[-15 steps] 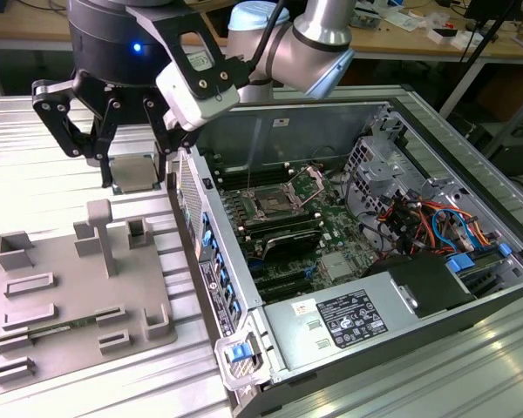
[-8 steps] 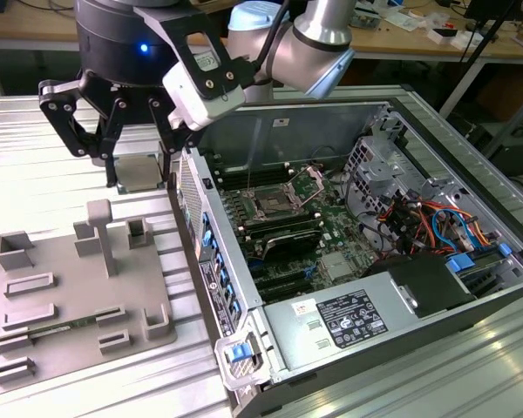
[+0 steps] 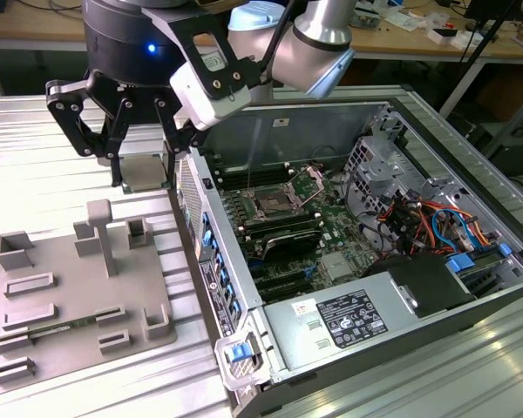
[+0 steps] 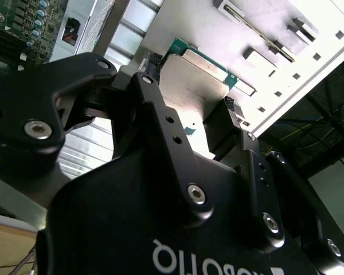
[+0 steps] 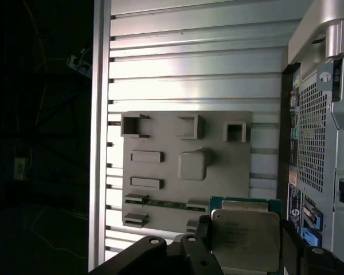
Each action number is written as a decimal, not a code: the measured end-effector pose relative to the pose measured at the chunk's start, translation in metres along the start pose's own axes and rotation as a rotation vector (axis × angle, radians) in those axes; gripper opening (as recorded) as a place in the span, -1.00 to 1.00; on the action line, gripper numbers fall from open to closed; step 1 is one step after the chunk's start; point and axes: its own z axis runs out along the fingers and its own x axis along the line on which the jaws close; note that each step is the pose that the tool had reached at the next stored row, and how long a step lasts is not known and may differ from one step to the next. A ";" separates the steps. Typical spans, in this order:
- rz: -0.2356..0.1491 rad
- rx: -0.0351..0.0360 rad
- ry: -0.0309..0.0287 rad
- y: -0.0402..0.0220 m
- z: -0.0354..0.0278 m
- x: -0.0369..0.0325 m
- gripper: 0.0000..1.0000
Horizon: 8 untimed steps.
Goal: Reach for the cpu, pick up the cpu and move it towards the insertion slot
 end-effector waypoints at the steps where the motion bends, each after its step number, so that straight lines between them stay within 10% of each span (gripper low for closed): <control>1: 0.000 0.0000 0.0000 0.0000 0.0000 -0.0005 0.09; 8: 0.000 0.0000 0.0000 -0.0002 0.0000 -0.0050 0.09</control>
